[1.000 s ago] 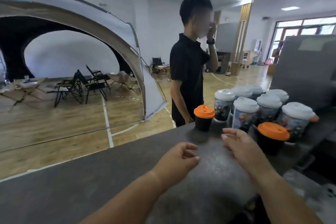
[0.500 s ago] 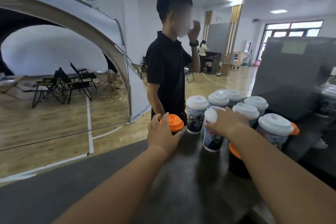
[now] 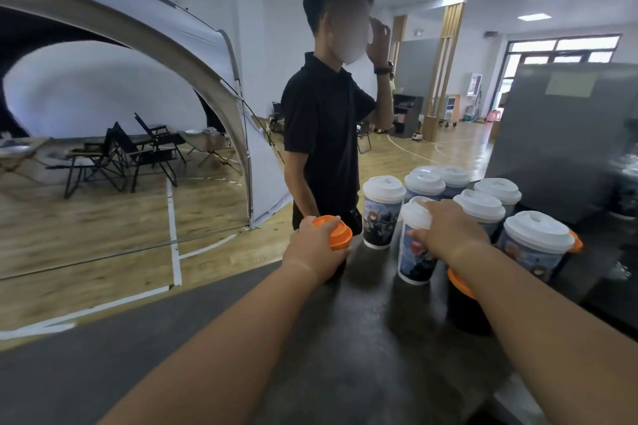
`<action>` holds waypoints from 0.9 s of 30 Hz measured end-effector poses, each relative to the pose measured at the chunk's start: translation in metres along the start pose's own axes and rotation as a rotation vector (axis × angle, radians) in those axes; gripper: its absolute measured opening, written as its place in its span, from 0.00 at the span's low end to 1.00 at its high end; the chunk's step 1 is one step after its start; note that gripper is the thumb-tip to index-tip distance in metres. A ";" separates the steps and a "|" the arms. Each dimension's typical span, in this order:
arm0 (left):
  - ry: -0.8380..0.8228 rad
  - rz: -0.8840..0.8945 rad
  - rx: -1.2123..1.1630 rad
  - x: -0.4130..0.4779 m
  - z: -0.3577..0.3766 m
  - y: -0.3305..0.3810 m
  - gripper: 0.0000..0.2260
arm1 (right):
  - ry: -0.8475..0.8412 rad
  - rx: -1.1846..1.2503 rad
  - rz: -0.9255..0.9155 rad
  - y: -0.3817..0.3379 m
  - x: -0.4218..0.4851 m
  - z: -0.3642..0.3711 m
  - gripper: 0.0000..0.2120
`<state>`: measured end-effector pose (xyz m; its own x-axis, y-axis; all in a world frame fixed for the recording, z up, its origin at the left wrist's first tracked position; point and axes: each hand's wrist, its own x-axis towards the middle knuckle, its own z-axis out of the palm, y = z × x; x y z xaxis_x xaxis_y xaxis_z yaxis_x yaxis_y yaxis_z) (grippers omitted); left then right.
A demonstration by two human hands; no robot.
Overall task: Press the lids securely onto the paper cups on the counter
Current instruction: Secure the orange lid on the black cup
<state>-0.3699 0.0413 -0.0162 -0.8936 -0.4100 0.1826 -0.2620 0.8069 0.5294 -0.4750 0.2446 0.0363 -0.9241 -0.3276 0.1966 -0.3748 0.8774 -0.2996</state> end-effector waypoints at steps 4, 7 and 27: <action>0.112 0.038 -0.119 -0.063 -0.051 -0.036 0.37 | 0.147 0.038 -0.124 -0.034 -0.038 -0.005 0.30; 0.188 -0.023 -0.144 -0.128 -0.101 -0.080 0.37 | 0.152 0.135 -0.309 -0.096 -0.088 0.002 0.31; 0.477 -0.303 0.029 -0.372 -0.225 -0.265 0.40 | -0.048 0.302 -0.705 -0.329 -0.279 0.070 0.35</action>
<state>0.1137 -0.1154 -0.0382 -0.5151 -0.7666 0.3834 -0.4973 0.6316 0.5948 -0.0993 0.0227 0.0142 -0.4583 -0.7952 0.3972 -0.8744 0.3231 -0.3620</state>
